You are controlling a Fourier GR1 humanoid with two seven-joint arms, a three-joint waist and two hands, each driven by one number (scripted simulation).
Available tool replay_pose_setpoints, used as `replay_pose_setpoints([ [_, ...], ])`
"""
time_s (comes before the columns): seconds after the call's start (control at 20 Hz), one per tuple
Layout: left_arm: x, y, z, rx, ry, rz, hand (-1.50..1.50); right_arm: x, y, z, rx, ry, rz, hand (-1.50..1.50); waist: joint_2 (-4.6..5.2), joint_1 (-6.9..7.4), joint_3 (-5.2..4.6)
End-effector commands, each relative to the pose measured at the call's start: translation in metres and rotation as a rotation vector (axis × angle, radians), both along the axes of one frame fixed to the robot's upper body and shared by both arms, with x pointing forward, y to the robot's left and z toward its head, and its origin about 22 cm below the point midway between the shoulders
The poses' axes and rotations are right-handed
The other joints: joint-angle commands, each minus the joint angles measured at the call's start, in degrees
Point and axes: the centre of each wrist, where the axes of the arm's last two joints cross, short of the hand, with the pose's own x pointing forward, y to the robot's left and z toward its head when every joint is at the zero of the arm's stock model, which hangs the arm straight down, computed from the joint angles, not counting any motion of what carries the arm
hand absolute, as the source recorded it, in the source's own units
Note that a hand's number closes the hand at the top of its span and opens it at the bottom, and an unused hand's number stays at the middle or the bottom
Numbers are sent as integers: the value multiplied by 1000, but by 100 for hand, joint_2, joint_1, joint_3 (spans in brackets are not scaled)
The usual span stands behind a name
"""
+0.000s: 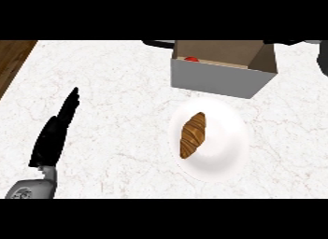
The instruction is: Pick the tomato from the plate and place it in the cardboard box
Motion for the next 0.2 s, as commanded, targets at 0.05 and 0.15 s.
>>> replay_pose_setpoints([
  [0.05,2,2,0,3,-15,-6,0,-16,-51,12,4,-20,-3,-150,62,53,10],
  [0.15,6,-6,2,-9,-7,-1,0,-19,-63,30,-18,-36,5,-150,81,62,16],
])
